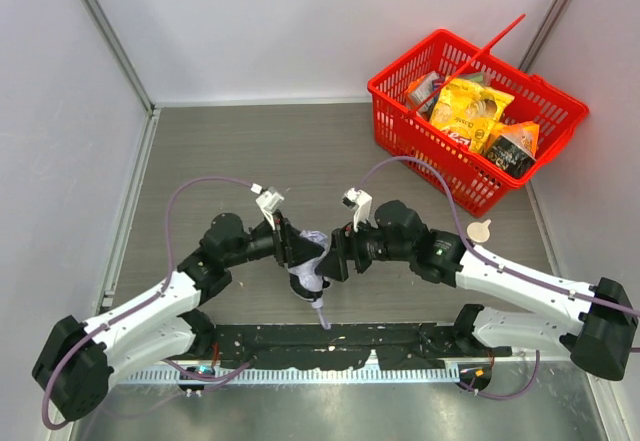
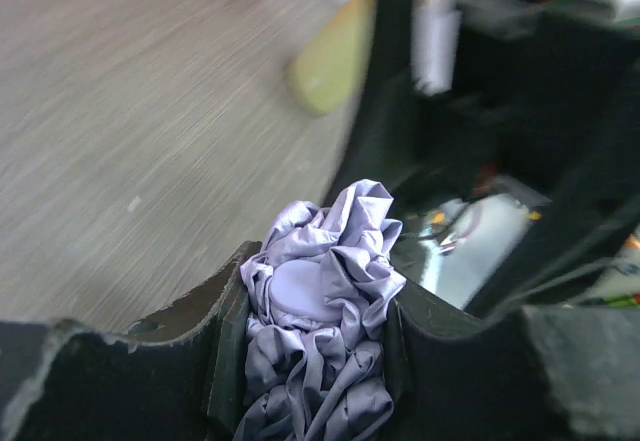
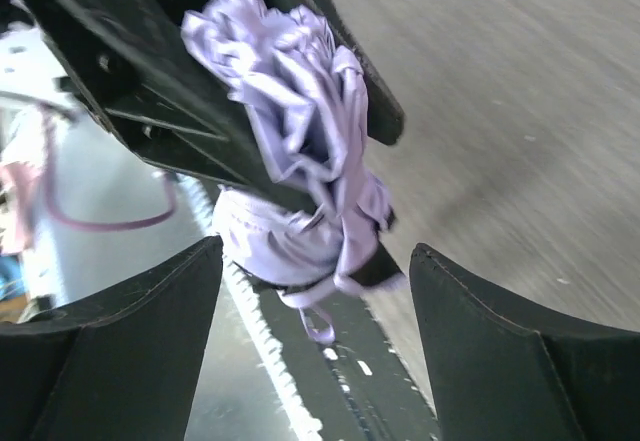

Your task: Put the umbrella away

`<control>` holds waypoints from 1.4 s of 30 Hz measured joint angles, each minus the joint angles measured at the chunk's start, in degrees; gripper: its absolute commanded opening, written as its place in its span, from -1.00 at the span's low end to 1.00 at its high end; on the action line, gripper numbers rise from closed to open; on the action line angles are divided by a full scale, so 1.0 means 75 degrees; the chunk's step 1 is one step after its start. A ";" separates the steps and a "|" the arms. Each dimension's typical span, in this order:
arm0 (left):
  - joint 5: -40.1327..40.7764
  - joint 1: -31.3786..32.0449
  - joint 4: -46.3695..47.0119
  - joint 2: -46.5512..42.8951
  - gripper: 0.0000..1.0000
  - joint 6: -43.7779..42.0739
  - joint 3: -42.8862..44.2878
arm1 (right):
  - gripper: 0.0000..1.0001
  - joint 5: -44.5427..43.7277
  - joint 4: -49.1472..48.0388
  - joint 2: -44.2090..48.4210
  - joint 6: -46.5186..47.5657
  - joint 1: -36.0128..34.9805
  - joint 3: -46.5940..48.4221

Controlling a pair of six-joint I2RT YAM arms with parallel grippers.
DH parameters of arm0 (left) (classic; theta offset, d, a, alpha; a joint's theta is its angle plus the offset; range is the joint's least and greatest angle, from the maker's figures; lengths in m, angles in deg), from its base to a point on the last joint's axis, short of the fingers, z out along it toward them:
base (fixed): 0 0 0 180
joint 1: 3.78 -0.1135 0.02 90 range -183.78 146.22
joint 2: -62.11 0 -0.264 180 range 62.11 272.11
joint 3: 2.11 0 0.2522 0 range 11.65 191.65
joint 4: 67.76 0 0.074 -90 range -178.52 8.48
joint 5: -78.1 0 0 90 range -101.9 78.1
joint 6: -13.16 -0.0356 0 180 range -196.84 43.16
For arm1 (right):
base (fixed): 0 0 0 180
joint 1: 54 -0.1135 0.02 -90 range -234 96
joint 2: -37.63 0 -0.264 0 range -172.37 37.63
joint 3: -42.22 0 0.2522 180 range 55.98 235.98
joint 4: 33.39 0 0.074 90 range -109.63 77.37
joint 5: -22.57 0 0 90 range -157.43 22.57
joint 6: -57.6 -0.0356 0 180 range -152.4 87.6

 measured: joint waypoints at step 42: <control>0.4838 -0.0134 -0.4331 -0.4744 0.99 0.0743 0.2183 | -0.18 -0.1891 -0.0079 -0.3095 -0.0880 0.0519 0.2352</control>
